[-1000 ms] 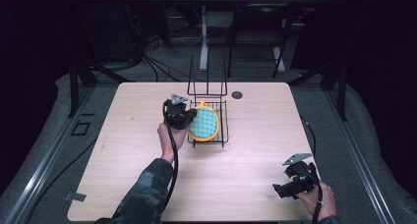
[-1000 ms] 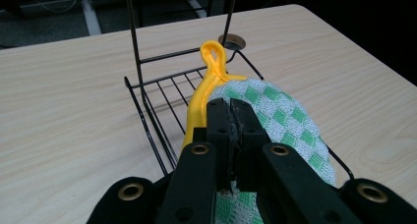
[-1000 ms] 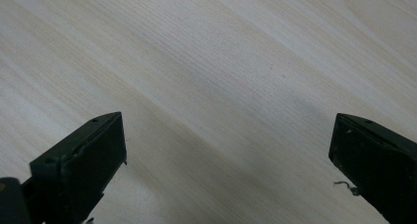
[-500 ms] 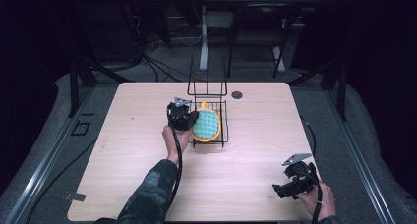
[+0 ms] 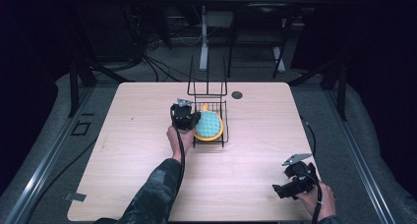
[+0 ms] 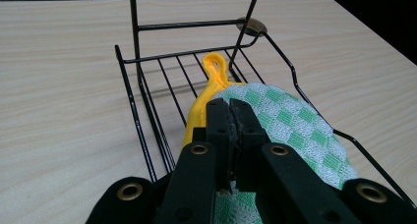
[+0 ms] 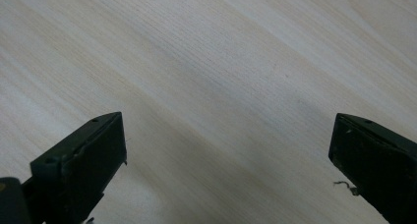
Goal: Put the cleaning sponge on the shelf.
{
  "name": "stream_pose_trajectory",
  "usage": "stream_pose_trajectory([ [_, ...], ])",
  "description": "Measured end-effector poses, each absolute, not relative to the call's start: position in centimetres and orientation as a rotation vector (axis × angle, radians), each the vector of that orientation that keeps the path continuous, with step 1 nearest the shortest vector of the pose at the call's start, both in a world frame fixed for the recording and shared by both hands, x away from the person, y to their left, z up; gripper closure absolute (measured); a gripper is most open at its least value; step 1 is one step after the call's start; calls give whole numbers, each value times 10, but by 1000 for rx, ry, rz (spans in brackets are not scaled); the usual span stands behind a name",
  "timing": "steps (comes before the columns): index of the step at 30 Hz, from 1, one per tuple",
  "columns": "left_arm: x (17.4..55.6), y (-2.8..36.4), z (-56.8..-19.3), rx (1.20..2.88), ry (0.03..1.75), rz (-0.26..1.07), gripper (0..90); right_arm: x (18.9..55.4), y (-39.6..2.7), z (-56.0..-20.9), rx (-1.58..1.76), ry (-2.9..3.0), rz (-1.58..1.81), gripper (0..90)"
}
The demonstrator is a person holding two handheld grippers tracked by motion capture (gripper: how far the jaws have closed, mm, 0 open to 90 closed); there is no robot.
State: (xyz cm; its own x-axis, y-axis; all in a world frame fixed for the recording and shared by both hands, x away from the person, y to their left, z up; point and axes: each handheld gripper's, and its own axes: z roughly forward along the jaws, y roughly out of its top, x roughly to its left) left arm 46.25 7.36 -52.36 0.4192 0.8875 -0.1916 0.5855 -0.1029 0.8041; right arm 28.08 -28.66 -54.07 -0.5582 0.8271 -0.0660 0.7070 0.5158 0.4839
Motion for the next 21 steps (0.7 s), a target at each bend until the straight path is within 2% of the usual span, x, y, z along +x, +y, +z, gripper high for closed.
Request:
stream_pose_trajectory([
  [18, 474, 65, -532, 1813, 1300, 426, 868, 281, -286, -541, 1289, 2478, 597, 6],
  [21, 475, 65, -531, 1828, 1293, 420, 804, 281, -287, -541, 1286, 2474, 595, 5],
])
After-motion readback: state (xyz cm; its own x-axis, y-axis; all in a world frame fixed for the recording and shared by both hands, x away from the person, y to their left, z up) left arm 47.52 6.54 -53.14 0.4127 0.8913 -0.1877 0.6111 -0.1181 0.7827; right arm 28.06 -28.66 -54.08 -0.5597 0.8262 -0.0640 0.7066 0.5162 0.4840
